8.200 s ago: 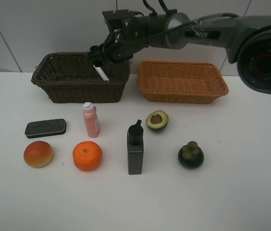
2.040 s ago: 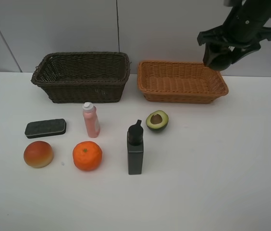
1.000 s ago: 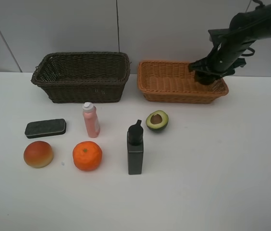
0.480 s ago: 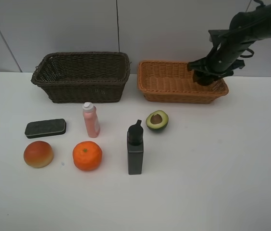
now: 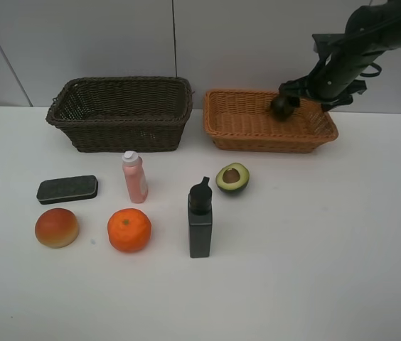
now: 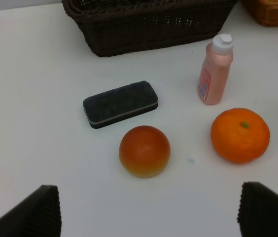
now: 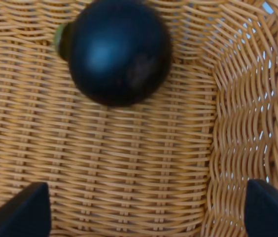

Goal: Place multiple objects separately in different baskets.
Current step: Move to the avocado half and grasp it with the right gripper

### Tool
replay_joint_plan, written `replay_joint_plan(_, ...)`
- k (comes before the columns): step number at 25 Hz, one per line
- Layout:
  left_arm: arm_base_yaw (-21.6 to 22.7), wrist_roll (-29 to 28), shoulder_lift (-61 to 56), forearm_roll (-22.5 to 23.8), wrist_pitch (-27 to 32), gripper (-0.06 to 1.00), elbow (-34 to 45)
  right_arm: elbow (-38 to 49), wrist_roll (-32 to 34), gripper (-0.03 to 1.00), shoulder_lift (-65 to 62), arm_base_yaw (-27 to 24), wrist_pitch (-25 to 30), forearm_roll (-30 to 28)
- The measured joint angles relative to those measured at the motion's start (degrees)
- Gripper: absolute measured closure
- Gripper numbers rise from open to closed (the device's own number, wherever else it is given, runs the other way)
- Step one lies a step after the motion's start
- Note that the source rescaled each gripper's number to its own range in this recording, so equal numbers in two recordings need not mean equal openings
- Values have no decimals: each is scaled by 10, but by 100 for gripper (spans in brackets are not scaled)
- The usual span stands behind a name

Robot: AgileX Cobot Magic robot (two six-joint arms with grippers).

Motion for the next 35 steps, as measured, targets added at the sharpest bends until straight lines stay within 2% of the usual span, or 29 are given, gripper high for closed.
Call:
replay_joint_plan(5, 0, 0, 0, 0, 0, 10, 0, 0, 0, -3, -12, 0, 27, 31)
replay_joint_plan(10, 0, 0, 0, 0, 0, 10, 0, 0, 1, -3, -41, 9, 91, 49)
replay_joint_plan(15, 0, 0, 0, 0, 0, 10, 0, 0, 2, -3, -94, 47, 152, 64)
replay_joint_plan(19, 0, 0, 0, 0, 0, 10, 0, -2, 29, -3, -123, 88, 197, 94)
replay_joint_plan(28, 0, 0, 0, 0, 0, 10, 0, -2, 97, -3, -128, 184, 225, 102)
replay_joint_plan(35, 0, 0, 0, 0, 0, 10, 0, -2, 162, -3, -77, 224, 232, 95)
